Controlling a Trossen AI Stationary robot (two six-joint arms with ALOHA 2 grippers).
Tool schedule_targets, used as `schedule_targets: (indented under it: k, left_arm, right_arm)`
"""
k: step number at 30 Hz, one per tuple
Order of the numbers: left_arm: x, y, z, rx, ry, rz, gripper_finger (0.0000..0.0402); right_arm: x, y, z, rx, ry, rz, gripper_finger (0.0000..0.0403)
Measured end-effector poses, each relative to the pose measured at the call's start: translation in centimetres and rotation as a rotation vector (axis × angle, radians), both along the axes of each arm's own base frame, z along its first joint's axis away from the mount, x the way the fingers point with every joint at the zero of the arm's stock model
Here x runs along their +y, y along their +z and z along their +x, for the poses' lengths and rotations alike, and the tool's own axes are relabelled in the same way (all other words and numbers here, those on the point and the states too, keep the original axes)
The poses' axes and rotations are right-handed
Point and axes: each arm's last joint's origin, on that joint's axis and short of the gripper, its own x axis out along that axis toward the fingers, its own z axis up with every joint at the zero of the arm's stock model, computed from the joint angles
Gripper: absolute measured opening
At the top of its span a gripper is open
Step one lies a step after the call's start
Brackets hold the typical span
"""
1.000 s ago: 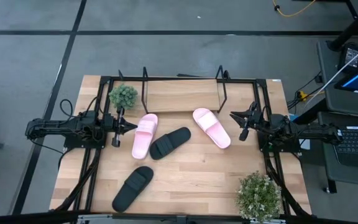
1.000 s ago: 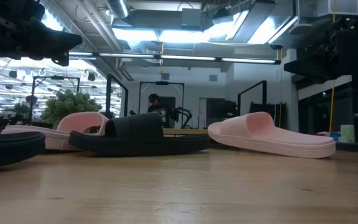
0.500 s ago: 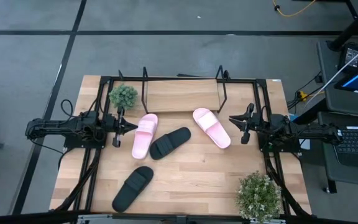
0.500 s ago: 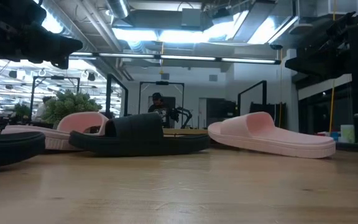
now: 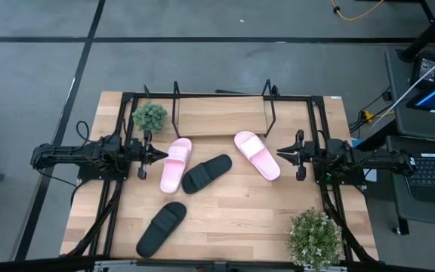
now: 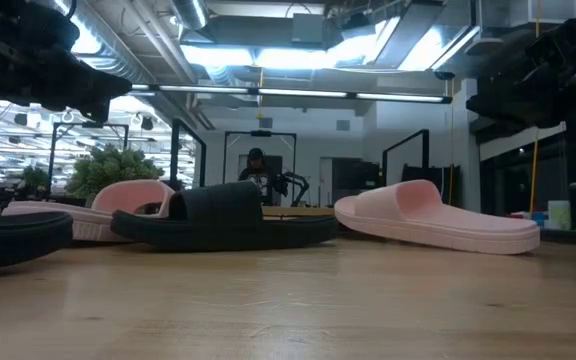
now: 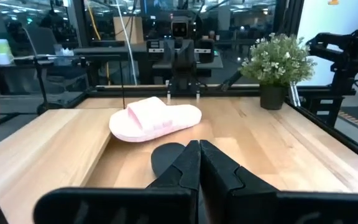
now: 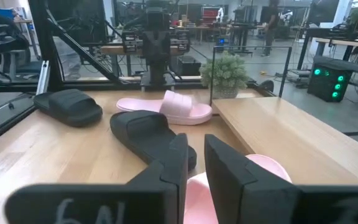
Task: Pick and place slides into the shelf
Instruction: Put the top black slide on the shelf
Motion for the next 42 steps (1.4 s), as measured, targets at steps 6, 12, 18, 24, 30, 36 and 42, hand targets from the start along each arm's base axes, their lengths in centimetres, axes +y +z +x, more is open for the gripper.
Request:
schedule_targets:
  k: [6,12,18,24,30,36,42]
  left_arm:
    - [0.0,-0.1,0.1,0.016,0.000,0.000,0.0000]
    - [0.1,-0.1,0.1,0.016,0.034,-0.030,0.0000]
    - [0.3,-0.1,0.1,0.011,0.096,-0.050,0.0000]
    - [0.3,1.3,-0.1,-0.053,0.099,-0.075,0.0000]
    - [0.3,2.3,-0.3,-0.075,0.100,-0.065,0.0000]
    - [0.3,2.0,-0.2,-0.045,0.122,-0.043,0.0000]
    - [0.3,1.8,0.0,-0.020,0.092,-0.042,0.0000]
  right_arm:
    - [0.0,0.0,0.0,-0.001,0.003,0.000,0.0058]
    - [0.0,0.7,0.0,-0.076,0.005,0.006,0.0058]
    - [0.0,3.1,-0.4,-0.175,0.006,0.022,0.0057]
    - [0.0,4.6,-0.6,-0.149,0.006,0.014,0.0037]
    - [0.0,4.5,0.0,-0.068,0.005,0.015,0.0010]
    - [0.0,4.0,0.5,-0.010,0.004,0.015,0.0007]
    - [0.0,3.7,0.8,0.021,0.005,-0.020,0.0011]
